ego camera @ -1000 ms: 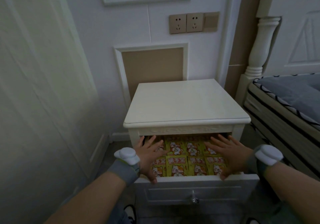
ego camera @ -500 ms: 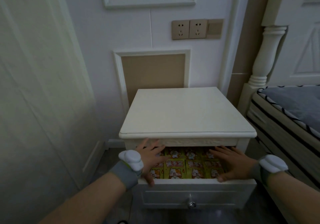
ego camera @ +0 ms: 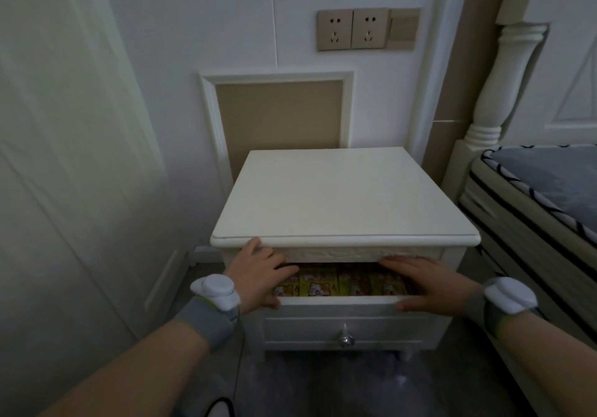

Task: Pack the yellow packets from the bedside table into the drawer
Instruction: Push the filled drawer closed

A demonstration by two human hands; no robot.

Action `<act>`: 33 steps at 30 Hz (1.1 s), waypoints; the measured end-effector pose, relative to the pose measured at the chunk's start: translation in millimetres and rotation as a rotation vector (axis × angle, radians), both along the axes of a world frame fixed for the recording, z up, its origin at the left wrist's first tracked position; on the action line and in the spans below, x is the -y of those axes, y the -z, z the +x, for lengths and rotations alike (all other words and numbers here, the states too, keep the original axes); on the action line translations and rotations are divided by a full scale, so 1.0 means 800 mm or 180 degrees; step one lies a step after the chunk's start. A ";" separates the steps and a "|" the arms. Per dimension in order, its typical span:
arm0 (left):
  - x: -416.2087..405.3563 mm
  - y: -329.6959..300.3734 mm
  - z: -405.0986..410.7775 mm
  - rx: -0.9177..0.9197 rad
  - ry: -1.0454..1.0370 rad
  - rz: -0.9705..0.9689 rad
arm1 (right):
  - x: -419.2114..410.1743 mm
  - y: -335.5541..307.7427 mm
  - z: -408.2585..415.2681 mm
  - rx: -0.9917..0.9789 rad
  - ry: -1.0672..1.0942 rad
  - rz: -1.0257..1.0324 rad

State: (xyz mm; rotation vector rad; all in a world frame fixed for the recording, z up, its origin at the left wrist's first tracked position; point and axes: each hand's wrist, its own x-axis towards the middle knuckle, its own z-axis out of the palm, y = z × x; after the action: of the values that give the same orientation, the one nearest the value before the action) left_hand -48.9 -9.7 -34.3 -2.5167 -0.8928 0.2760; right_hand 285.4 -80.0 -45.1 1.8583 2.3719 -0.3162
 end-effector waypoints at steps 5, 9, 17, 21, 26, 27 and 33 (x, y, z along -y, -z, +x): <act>-0.003 0.015 0.009 0.0375 0.0185 0.0464 | -0.002 -0.001 0.003 0.0229 -0.0106 0.0612; -0.005 0.017 0.017 0.0859 0.0211 0.0757 | -0.008 0.013 0.001 0.0376 -0.0317 0.1637; -0.021 0.010 0.023 0.1007 -0.0707 0.0425 | -0.016 0.022 -0.014 0.0663 0.0126 0.2028; -0.033 0.020 0.020 0.1186 -0.0754 0.0328 | -0.026 0.036 -0.009 0.0675 0.0274 0.2014; -0.038 0.024 0.025 0.1190 -0.0728 0.0552 | -0.036 0.048 -0.012 0.0556 0.0320 0.2296; -0.039 0.027 0.026 0.1193 -0.0727 0.0591 | -0.038 0.050 -0.012 0.0545 0.0303 0.2364; -0.040 0.030 0.028 0.1230 -0.0806 0.0693 | -0.039 0.055 -0.010 0.0585 0.0306 0.2599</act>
State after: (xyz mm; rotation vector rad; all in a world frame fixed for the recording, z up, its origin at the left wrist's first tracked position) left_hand -26.1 22.0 -58.6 -2.2890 -1.3165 -0.2301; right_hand 277.7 -48.9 -88.9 2.1457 2.4687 0.9131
